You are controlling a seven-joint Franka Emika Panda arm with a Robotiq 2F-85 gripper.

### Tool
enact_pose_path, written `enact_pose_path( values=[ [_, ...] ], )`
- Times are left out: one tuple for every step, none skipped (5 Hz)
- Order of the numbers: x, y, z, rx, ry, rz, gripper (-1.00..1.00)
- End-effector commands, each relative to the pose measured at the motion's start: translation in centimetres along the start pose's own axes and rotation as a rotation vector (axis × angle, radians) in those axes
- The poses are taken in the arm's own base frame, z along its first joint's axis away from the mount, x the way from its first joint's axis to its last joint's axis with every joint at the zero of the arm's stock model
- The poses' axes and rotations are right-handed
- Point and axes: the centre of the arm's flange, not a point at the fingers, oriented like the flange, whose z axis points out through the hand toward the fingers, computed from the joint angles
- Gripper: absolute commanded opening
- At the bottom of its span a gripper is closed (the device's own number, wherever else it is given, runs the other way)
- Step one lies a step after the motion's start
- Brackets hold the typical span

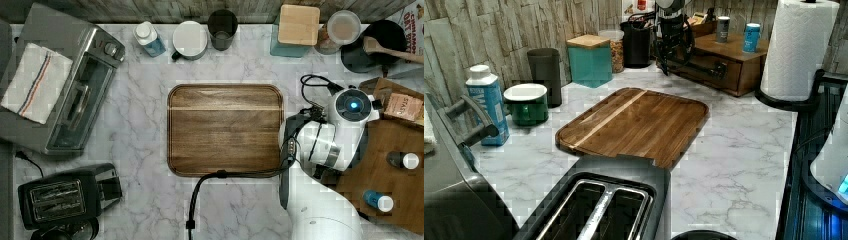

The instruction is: Open the drawer.

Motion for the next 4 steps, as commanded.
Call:
enact_pose_path(
  values=[
    [1.3, -4.5, 1.0, 0.06, 0.046, -0.073, 1.0],
    [1.4, -4.6, 1.6, 0.06, 0.033, -0.078, 1.0],
    [1.2, -5.1, 0.9, 0.071, 0.041, -0.12, 1.0],
    [0.6, -7.0, -1.8, 0.083, 0.02, -0.124, 1.0]
  ],
)
